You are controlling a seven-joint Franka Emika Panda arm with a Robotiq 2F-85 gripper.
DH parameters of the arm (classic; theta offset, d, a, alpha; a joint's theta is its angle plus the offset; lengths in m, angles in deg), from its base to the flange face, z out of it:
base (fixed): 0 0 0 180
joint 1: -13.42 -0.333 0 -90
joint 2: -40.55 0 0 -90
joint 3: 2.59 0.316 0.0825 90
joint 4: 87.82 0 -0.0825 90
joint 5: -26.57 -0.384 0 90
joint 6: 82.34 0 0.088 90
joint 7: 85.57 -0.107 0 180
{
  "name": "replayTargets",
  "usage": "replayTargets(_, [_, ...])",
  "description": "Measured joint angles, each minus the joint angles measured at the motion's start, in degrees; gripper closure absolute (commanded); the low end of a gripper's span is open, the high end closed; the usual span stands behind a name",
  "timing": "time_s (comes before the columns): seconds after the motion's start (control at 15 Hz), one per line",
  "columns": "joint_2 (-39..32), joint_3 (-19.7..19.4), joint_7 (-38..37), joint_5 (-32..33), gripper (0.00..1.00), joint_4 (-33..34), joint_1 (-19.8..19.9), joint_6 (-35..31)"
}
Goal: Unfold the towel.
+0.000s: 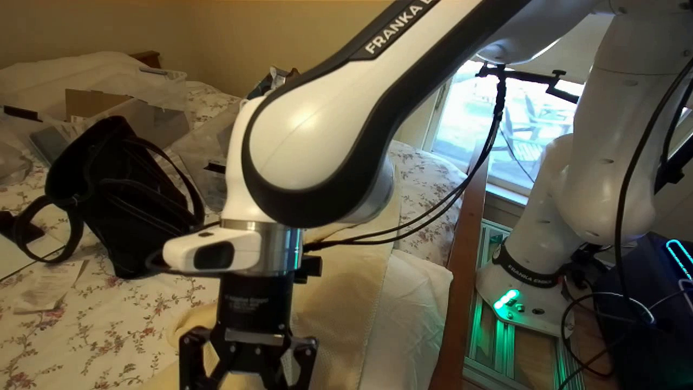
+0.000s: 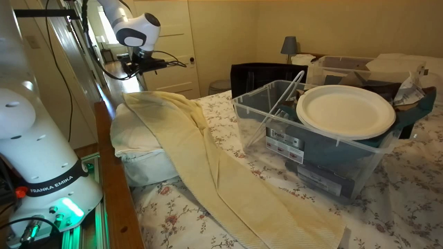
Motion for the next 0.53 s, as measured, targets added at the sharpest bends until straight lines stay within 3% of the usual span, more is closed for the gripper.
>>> replayTargets(0.2, [1.4,-4.7,-3.9,1.1,0.00,-0.1,-2.0,-2.9])
replayTargets(0.53, [-0.5,-10.9,-13.4,9.2,0.00,0.5,-6.1,-2.3])
